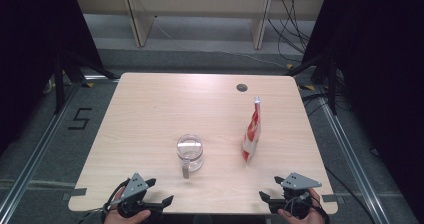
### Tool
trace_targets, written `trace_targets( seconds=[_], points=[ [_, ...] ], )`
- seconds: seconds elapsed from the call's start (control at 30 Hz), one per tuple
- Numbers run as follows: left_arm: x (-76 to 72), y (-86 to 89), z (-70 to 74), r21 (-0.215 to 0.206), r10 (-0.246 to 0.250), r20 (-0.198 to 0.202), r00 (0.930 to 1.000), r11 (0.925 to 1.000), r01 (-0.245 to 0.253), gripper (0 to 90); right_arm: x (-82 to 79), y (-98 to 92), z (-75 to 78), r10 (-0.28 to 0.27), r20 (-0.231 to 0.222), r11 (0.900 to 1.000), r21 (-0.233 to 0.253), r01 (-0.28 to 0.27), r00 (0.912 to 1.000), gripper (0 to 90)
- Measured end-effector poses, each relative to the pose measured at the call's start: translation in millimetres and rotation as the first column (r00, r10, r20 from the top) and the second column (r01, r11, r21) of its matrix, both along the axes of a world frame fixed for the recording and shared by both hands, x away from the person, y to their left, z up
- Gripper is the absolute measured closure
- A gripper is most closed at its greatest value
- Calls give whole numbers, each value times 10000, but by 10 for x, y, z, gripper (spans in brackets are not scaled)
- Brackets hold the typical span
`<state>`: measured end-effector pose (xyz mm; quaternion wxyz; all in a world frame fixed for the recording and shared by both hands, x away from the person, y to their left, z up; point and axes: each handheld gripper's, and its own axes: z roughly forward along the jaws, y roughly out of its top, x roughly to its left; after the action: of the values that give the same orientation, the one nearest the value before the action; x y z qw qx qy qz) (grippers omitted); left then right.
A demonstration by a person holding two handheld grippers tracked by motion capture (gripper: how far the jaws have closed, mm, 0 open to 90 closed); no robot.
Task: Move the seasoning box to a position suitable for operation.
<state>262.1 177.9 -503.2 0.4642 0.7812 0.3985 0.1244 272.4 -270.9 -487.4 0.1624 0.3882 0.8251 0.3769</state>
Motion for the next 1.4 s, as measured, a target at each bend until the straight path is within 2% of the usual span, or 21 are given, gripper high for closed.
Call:
trace_targets(
  seconds=[0.2,0.27,0.4,0.5,0.6,0.63,0.67,0.7,0.77,0.87,0.9,0.93,0.97,1.0,1.1,1.13,1.27,1.3,1.33,1.37,1.4],
  points=[
    [-3,-3,-2,-128,142,-115,9998,9998,-143,151,-3,27,6,196,61,9998,-26,-195,9998,252],
    [6,7,3,-27,30,58,10000,10000,-30,151,3,15,5,176,80,9998,-44,-176,9998,252],
    [-5,-3,-2,-146,171,-124,9998,9997,-173,151,-21,19,15,-156,-57,9998,119,157,9999,252],
    [-9,-10,9,-169,274,-81,9996,9995,-275,151,-6,7,14,-62,66,10000,43,62,10000,253],
    [10,-7,9,-145,146,30,9999,9998,-146,151,1,2,13,-55,121,10000,79,54,9999,253],
    [9,-21,3,-229,275,-76,9996,9994,-276,152,5,-2,13,-27,-64,9999,167,28,10000,253],
    [9,-21,3,-229,275,-76,9996,9994,-276,153,5,-10,15,-118,124,9999,45,117,9999,253],
    [9,-30,5,-261,288,-58,9996,9992,-290,153,5,-10,15,-118,124,9999,45,117,9999,253],
    [13,-33,9,-171,247,-54,9997,9995,-248,153,4,-15,15,-185,121,9997,130,184,9998,252],
    [19,-56,8,-134,244,-16,9997,9996,-244,156,-6,-14,16,-431,-111,9988,224,433,9990,252],
    [17,-70,4,-194,285,-5,9996,9994,-285,156,-6,-14,16,-431,-111,9988,224,433,9990,252],
    [23,-71,3,-142,222,-5,9998,9997,-222,156,19,-31,9,-219,151,9996,174,217,9996,253],
    [25,-76,4,-121,240,4,9997,9996,-240,155,18,-34,11,-252,122,9996,112,250,9996,253],
    [28,-82,9,-60,281,-22,9996,9996,-281,156,7,-32,17,-430,-77,9989,164,431,9990,253],
    [42,-112,13,-145,387,43,9992,9991,-387,159,-8,-25,15,-714,-233,9970,297,721,9972,253],
    [51,-135,17,1,390,74,9992,9992,-390,160,19,-46,8,-523,-99,9982,288,525,9986,253],
    [75,-187,11,93,228,210,9995,9997,-230,166,22,-50,13,-603,-41,9979,224,604,9982,252],
    [79,-205,21,223,235,187,9995,9995,-239,166,33,-54,10,-515,140,9986,158,513,9986,252],
    [86,-225,24,122,258,195,9995,9996,-261,166,33,-48,7,-512,59,9985,201,510,9987,252],
    [103,-230,31,219,160,335,9993,9996,-167,166,30,-41,6,-518,-6,9984,235,518,9987,252],
    [105,-252,45,233,325,294,9990,9992,-332,165,26,-37,6,-561,-52,9982,192,562,9984,252]
  ],
)
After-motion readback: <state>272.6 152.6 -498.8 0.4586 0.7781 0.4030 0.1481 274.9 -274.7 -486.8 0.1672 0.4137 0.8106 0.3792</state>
